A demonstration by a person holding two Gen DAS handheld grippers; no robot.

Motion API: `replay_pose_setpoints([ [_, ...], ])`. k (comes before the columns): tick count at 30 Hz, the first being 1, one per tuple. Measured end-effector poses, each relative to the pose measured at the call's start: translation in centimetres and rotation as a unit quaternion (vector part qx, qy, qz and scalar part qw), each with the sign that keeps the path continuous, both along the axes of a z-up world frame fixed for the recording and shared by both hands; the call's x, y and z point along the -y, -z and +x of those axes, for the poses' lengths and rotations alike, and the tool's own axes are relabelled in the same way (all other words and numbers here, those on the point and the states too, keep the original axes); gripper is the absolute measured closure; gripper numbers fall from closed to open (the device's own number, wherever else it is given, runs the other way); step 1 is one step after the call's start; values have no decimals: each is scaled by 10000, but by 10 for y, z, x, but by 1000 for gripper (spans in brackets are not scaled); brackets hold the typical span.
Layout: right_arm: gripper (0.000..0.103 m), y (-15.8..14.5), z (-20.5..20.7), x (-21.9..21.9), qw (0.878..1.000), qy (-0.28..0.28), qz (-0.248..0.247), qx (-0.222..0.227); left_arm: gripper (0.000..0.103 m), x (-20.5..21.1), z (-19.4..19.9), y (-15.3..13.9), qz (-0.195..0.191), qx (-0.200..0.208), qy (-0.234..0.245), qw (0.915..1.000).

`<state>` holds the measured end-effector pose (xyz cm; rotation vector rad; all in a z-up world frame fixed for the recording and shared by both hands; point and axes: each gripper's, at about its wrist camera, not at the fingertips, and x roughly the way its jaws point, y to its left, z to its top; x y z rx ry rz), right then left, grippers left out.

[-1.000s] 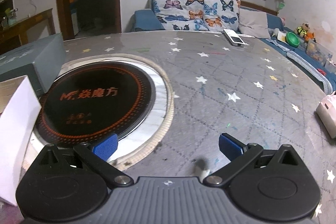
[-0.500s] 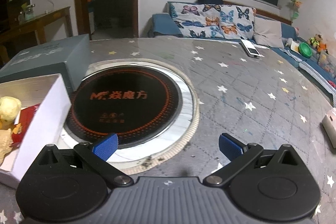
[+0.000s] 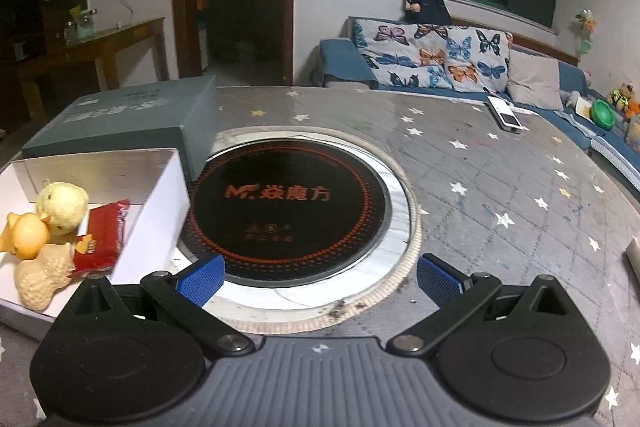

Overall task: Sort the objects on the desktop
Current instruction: 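Turn both open tools toward the open white box of toys, then move both open tools closer to the open box of toys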

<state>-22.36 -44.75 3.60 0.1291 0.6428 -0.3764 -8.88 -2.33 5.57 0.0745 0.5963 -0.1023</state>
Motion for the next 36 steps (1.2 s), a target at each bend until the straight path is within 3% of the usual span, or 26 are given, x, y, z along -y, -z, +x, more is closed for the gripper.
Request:
replay_pose_setpoints([
  [36, 0, -33, -10, -66, 9939, -1036, 21, 366, 0, 15, -35, -24, 57, 271, 347, 9990],
])
